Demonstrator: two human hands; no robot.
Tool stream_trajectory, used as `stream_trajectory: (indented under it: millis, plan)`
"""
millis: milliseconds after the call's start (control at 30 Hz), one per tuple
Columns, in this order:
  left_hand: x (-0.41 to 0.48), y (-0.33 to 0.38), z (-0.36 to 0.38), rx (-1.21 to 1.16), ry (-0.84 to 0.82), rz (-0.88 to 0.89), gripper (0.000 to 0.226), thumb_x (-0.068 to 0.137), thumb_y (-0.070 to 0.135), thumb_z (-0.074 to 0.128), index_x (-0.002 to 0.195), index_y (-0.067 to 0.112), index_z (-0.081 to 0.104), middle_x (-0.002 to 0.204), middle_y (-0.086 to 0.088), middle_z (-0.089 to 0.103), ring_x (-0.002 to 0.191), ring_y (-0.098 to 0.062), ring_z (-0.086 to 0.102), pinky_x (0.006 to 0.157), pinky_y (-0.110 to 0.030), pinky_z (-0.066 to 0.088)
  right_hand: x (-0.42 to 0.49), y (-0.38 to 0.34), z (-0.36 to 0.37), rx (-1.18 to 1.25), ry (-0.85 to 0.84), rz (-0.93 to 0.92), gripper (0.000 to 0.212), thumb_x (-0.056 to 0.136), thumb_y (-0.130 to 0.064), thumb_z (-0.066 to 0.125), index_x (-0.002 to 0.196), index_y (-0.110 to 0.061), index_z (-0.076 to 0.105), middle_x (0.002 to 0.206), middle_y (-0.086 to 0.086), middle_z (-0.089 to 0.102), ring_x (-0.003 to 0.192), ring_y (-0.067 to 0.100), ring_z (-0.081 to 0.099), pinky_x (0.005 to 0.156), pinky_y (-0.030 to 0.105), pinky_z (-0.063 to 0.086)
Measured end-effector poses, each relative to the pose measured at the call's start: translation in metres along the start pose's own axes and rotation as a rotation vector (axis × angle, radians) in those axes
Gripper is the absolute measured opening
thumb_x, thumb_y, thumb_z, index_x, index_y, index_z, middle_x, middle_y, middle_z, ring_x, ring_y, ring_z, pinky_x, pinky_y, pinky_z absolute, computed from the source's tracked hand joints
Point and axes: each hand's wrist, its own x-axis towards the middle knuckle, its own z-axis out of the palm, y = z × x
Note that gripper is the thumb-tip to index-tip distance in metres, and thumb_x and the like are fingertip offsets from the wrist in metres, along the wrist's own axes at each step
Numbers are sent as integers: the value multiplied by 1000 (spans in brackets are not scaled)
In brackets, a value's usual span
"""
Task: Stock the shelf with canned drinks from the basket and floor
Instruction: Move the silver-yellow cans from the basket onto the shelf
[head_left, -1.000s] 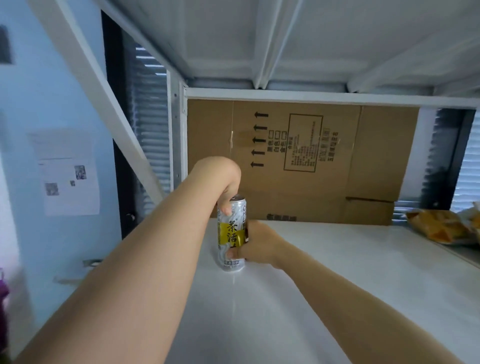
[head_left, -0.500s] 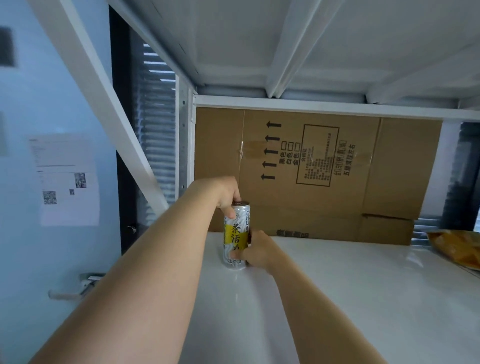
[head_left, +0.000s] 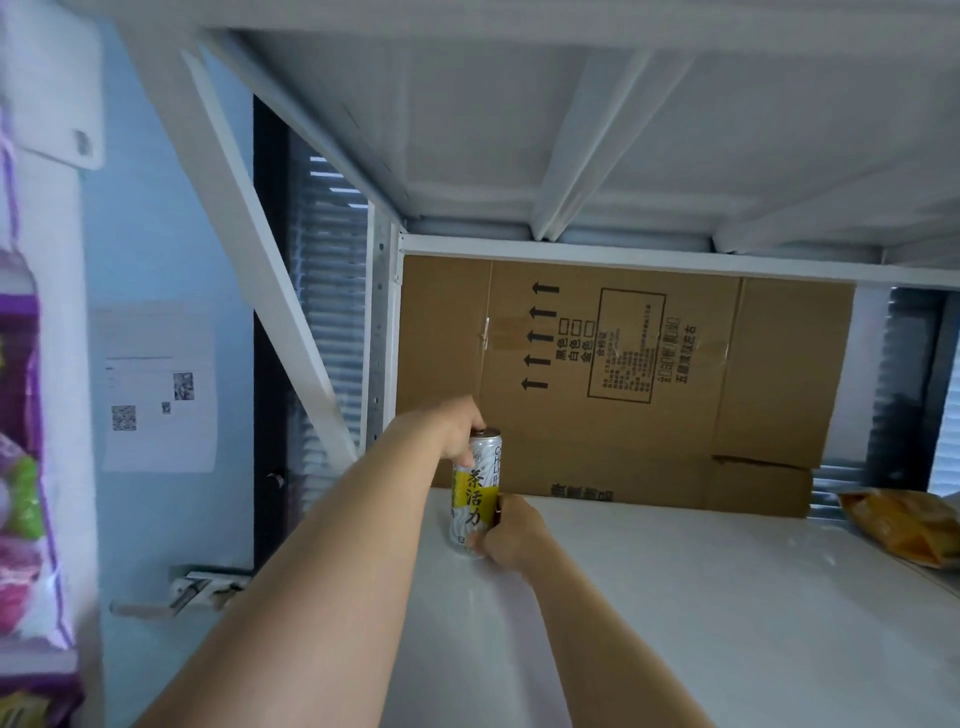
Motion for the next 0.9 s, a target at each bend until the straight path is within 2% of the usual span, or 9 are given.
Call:
stream_trajectory:
  millis: [133, 200, 233, 300, 367, 467, 567, 733, 900]
  plan:
    - [-16, 0, 7, -137, 51, -36, 89, 86, 11, 70, 155, 22, 15, 158, -8, 28, 141, -29, 34, 114, -41, 32, -9, -7, -10, -58, 43, 1, 52, 86, -18, 66, 133, -6, 45, 131, 12, 56, 121, 28, 54, 93, 31, 46]
    - [-26, -1, 9, -248, 133, -63, 93, 86, 13, 70, 155, 22, 9, 159, -8, 23, 143, -29, 31, 115, -41, 30, -12, -8, -21, 47, 51, -4, 58, 85, -18, 68, 136, -3, 45, 123, 14, 57, 111, 26, 56, 88, 32, 47]
    - [-32, 0, 10, -296, 190, -82, 91, 87, 14, 70, 155, 20, 10, 159, -9, 24, 143, -29, 31, 115, -39, 31, -14, -8, -26, 120, 67, -15, 55, 84, -17, 68, 133, -1, 49, 114, 14, 58, 100, 23, 55, 84, 34, 48]
    - [-46, 2, 14, -405, 319, -131, 83, 89, 16, 68, 155, 17, 16, 157, -10, 28, 141, -28, 34, 112, -36, 32, -24, -8, -36, 238, 125, -26, 28, 85, -12, 64, 111, -3, 63, 92, 12, 61, 84, 23, 52, 79, 40, 51]
    - [-60, 4, 22, -556, 432, -187, 71, 92, 19, 64, 152, 14, 25, 155, -9, 33, 140, -27, 36, 111, -35, 31, -36, -8, -46, 330, 190, -26, 14, 89, -12, 58, 98, -5, 65, 80, 8, 59, 78, 24, 54, 83, 47, 54]
    - [-77, 4, 35, -773, 497, -236, 61, 93, 24, 64, 146, 13, 37, 151, -9, 40, 136, -25, 42, 112, -37, 35, -56, -12, -57, 498, 207, -37, 19, 95, -19, 52, 111, -12, 59, 80, 2, 59, 77, 21, 56, 88, 48, 54]
    - [-99, 8, 45, -900, 539, -265, 54, 92, 25, 64, 141, 16, 44, 147, -7, 45, 132, -23, 45, 110, -38, 37, -76, -19, -59, 661, 184, -58, 18, 97, -16, 48, 113, -13, 56, 87, 1, 60, 87, 21, 59, 88, 44, 55]
    - [-137, 22, 61, -1102, 653, -277, 46, 91, 18, 64, 135, 14, 52, 140, -5, 53, 128, -17, 49, 104, -29, 36, -107, -24, -54, 590, 148, -149, 18, 95, -14, 46, 86, -18, 61, 85, 5, 65, 81, 22, 59, 75, 40, 52]
    - [-195, 44, 71, -1214, 615, -238, 42, 91, 16, 63, 132, 13, 56, 124, -3, 61, 112, -15, 57, 101, -30, 43, -159, -30, -54, 661, 170, -157, 20, 97, -19, 47, 113, -14, 60, 99, 7, 67, 85, 20, 63, 76, 38, 55]
